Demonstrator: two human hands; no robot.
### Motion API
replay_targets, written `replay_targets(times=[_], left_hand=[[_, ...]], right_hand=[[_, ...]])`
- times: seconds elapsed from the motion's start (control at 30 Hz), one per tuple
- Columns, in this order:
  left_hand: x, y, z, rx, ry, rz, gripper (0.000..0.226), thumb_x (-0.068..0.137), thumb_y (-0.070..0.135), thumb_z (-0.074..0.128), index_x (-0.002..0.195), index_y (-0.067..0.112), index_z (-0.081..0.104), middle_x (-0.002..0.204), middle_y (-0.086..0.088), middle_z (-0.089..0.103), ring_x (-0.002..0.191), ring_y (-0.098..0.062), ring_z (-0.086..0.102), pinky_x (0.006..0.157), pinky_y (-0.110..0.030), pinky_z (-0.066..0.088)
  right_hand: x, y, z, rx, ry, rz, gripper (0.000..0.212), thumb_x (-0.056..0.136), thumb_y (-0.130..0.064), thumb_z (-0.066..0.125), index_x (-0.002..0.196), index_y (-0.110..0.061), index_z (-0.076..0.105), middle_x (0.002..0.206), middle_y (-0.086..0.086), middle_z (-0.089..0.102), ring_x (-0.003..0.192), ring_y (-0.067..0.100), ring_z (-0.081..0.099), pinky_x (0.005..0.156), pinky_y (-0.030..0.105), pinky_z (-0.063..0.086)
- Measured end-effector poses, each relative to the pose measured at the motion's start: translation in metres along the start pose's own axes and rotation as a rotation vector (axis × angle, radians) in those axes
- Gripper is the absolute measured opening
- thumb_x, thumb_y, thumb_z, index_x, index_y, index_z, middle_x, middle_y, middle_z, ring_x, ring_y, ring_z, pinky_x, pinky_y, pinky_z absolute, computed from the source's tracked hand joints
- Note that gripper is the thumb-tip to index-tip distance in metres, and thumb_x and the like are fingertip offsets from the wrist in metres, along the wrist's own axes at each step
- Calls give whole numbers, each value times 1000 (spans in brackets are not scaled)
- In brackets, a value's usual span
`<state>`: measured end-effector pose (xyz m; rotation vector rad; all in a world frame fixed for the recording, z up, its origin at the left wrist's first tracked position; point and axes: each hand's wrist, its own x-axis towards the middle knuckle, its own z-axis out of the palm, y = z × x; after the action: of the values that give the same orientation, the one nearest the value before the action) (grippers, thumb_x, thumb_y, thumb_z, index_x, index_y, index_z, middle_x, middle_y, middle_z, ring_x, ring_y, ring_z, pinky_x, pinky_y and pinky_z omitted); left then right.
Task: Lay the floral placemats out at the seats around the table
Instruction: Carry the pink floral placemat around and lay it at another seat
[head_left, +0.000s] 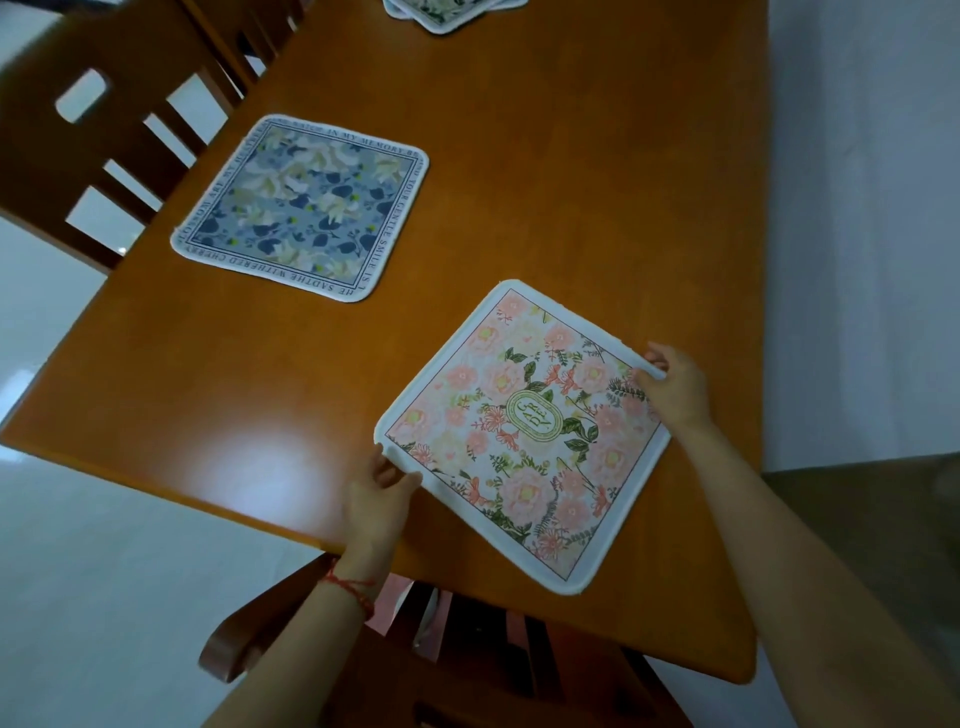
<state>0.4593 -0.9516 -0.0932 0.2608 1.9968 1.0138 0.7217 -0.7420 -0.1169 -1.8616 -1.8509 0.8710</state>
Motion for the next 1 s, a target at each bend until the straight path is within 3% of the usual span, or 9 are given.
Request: replay_targets(times=[0.17,0.33,0.47,0.6,0.8,1.0], left_hand=[[11,11,6,-32,-58,76,66,82,-2,61,140,7,32,138,-14,45,126,-28,44,96,-41,42],[39,24,9,-20,-113,136,66,80,-1,61,140,12,35,132,-10,52,119,-27,50,83,-38,50],[58,38,10,-1,-159,195,56,80,-1,60,132,12,45,123,-7,59,106,-26,60,70,-32,55],[68,56,12,27,-181,259,51,80,-4,58,128,7,47,119,-2,56,107,-21,55,80,-37,51],[79,54,3,131,-138,238,48,82,4,60,129,8,48,130,-11,54,121,-27,50,97,-43,44],[56,14,-7,40,-186,141,50,82,0,60,130,0,46,124,-13,58,112,-30,56,86,-36,49]], right_hand=[[-24,6,-2,28,46,50,44,82,-8,63,125,-5,52,111,15,58,105,31,53,92,47,45],[-63,18,1,62,90,135,46,83,-13,64,126,-8,50,114,11,55,103,27,54,81,51,53],[-90,22,6,100,115,180,44,84,-9,61,127,-4,49,118,14,55,103,23,54,82,37,52],[-112,27,11,129,125,198,41,85,-9,60,124,-5,51,116,13,56,99,22,55,75,31,51],[-113,28,11,183,159,240,38,85,-11,61,122,-7,54,115,12,59,94,18,56,82,36,51],[-81,8,7,393,133,299,41,86,-7,59,126,-3,50,123,12,58,100,16,54,84,31,46]])
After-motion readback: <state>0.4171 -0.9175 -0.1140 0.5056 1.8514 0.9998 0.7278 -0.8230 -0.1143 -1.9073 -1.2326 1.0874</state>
